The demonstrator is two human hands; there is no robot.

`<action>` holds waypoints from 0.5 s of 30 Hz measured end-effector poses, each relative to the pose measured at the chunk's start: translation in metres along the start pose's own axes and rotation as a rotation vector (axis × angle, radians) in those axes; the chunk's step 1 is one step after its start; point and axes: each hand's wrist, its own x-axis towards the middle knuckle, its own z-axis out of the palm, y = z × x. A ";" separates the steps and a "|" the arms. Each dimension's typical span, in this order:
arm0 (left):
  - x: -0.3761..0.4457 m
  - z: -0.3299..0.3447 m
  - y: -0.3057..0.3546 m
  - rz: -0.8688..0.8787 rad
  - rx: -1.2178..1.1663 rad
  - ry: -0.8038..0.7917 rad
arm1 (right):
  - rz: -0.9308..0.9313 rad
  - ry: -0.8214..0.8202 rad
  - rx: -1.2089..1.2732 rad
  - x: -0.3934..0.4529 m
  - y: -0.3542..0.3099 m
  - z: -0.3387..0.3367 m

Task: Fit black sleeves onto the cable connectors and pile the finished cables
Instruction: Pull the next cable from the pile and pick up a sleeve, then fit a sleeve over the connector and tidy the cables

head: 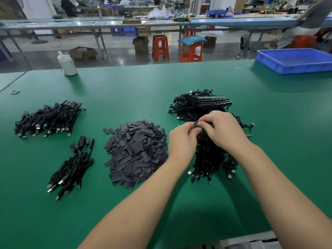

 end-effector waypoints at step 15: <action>0.028 -0.055 -0.002 -0.092 -0.430 0.201 | -0.153 0.058 0.381 -0.011 0.000 -0.069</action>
